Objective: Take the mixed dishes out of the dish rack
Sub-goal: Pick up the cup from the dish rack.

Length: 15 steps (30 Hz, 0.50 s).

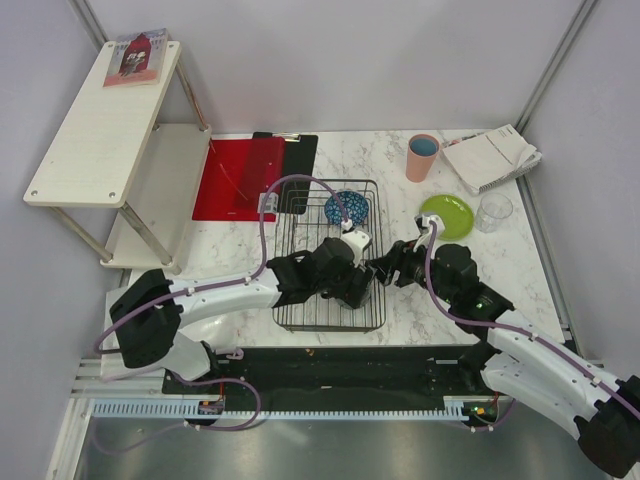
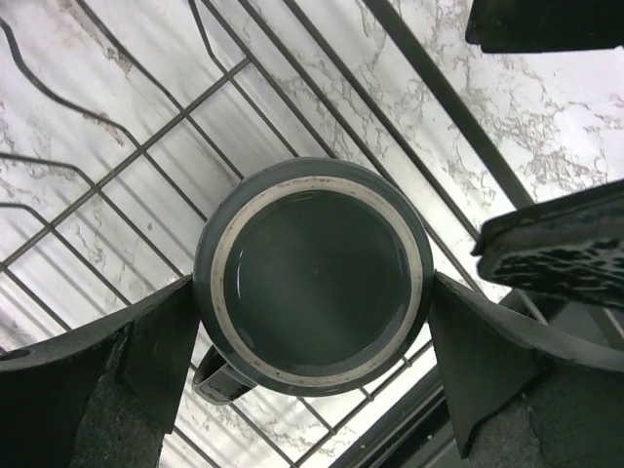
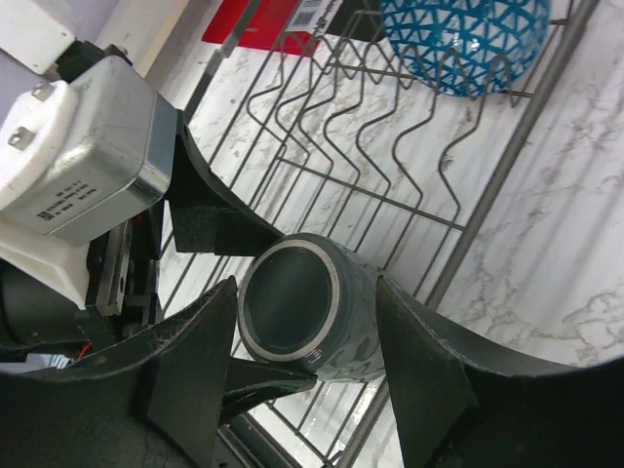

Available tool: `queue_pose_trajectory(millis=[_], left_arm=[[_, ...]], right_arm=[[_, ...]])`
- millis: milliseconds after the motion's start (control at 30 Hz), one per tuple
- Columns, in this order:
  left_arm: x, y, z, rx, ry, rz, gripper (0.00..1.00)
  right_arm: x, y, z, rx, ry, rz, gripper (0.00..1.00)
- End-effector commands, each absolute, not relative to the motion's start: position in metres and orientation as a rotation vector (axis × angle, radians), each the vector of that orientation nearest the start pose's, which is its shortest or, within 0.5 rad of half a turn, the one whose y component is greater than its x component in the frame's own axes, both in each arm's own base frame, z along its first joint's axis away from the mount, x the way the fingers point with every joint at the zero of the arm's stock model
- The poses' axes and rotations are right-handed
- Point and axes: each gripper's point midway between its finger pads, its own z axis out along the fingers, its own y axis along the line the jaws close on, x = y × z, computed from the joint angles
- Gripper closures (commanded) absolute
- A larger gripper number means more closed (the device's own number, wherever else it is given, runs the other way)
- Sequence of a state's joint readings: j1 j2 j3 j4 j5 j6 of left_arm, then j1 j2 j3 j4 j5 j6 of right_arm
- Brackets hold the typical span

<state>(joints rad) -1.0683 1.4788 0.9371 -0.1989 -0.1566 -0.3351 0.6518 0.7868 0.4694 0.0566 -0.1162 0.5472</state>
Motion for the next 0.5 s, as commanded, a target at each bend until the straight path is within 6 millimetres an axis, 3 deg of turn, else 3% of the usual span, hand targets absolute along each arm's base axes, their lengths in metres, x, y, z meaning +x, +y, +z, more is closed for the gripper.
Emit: queue_pose_trajectory(millis=[0,200,300,400,433,467], left_arm=[[0.210,-0.348,0.087,0.813,2.251,-0.471,0.01],[0.210,-0.351,0.089,0.809,2.246,-0.486,0.14],[0.206,-0.350,0.088,0.828,2.249,-0.495,0.29],[0.204,-0.346,0.086,0.833,2.254,-0.494,0.57],[0.203,-0.345,0.087,0.835,2.254,-0.494,0.77],[0.202,-0.344,0.089,0.839,2.255,-0.496,0.91]], right_arm=[[0.221,0.231,0.204,-0.206,1.857,0.994,0.34],[0.220,0.229,0.206,-0.205,1.854,0.992,0.34],[0.220,0.228,0.211,-0.207,1.844,0.986,0.33],[0.220,0.227,0.218,-0.209,1.831,0.979,0.33],[0.220,0.226,0.221,-0.208,1.826,0.975,0.33],[0.220,0.225,0.224,-0.208,1.819,0.974,0.33]])
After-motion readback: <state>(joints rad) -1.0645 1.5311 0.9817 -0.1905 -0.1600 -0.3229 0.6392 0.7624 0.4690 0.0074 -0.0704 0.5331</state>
